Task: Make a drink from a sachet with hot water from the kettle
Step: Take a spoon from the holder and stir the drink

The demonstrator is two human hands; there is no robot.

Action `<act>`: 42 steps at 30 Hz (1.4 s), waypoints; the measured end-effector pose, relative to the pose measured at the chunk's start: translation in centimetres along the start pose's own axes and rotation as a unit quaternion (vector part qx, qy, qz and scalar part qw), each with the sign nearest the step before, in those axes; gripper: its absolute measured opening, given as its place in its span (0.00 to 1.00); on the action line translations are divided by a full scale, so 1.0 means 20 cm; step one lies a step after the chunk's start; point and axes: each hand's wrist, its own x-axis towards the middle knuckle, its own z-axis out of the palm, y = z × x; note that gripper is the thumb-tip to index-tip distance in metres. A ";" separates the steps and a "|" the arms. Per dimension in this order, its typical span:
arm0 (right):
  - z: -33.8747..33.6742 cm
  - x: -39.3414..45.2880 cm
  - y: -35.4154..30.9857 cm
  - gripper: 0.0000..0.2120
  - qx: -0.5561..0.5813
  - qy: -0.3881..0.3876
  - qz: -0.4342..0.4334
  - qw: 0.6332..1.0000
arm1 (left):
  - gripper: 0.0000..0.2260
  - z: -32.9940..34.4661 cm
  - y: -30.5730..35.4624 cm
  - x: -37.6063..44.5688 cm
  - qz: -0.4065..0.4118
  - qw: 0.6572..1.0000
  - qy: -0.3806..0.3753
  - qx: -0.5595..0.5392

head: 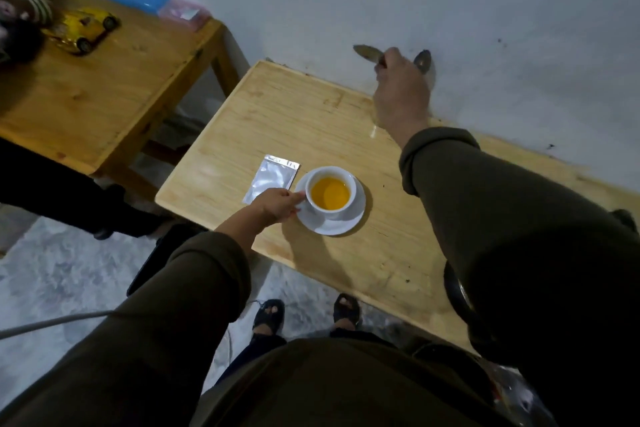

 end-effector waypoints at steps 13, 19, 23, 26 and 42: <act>0.12 -0.65 -0.17 0.10 -0.175 -0.249 0.130 0.944 | 0.22 -0.07 -0.02 0.04 0.074 0.988 -0.091 0.098; 0.15 -0.71 -0.33 0.13 -0.245 -0.299 0.173 0.906 | 0.21 -0.10 -0.03 0.06 0.074 0.986 -0.121 0.093; 0.16 -0.68 -0.40 0.13 -0.260 -0.287 0.204 0.899 | 0.20 -0.11 -0.02 0.06 0.069 0.984 -0.135 0.093; 0.12 -0.66 -0.41 0.13 -0.242 -0.266 0.230 0.904 | 0.20 -0.11 -0.02 0.05 0.073 0.983 -0.140 0.090; 0.12 -0.69 -0.41 0.11 0.090 0.035 0.289 0.952 | 0.20 -0.11 -0.02 0.04 0.074 0.986 -0.127 0.073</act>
